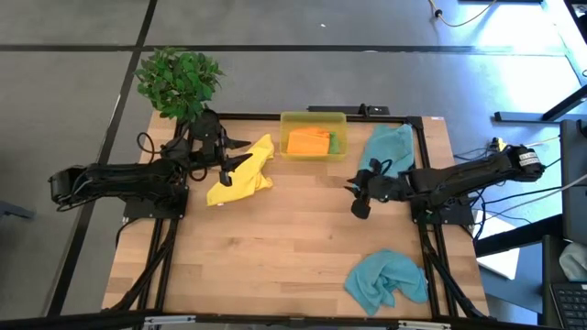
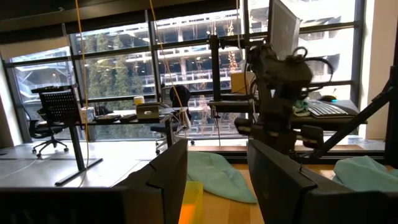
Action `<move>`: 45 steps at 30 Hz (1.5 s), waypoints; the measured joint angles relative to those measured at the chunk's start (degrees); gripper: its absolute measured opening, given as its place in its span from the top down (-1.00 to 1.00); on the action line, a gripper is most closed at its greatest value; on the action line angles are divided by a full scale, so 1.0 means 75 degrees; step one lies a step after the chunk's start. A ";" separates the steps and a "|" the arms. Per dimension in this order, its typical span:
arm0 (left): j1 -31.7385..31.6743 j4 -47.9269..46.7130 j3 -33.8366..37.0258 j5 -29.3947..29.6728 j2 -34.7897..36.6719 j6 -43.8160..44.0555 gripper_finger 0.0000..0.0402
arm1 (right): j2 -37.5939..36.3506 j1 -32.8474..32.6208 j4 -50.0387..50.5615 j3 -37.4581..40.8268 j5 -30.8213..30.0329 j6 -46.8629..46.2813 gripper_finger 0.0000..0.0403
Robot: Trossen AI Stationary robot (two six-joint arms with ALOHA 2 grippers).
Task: Fold microfiber towels
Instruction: Fold the top blue microfiber cloth
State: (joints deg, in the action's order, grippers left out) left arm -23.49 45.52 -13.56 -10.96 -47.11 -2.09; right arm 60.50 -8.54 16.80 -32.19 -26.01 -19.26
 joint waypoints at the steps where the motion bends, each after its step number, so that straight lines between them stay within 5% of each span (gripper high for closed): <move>1: 0.0000 0.0000 0.0000 -0.0002 0.0000 0.0000 0.22 | 0.0062 -0.0165 0.0578 -0.0186 -0.0198 -0.0507 0.49; 9: 0.0000 0.0000 0.0000 0.0000 -0.0001 0.0001 0.22 | 0.1013 -0.0580 0.2593 -0.0363 -0.0442 -0.2973 0.51; 26: -0.0002 0.0000 0.0000 0.0000 -0.0003 0.0000 0.22 | 0.2379 0.0107 0.1766 -0.0363 -0.0016 -0.2779 0.40; 35: 0.0000 0.0000 0.0000 -0.0002 -0.0003 0.0000 0.22 | 0.2413 0.0102 0.0843 -0.0363 0.0273 -0.1986 0.04; 45: -0.0001 0.0002 0.0000 0.0000 -0.0003 0.0000 0.22 | 0.2494 0.0229 0.0974 -0.0274 -0.0349 -0.2852 -0.30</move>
State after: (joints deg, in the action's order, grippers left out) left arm -23.49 45.53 -13.56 -10.97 -47.13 -2.09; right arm 79.20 -6.82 24.11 -34.25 -28.63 -40.64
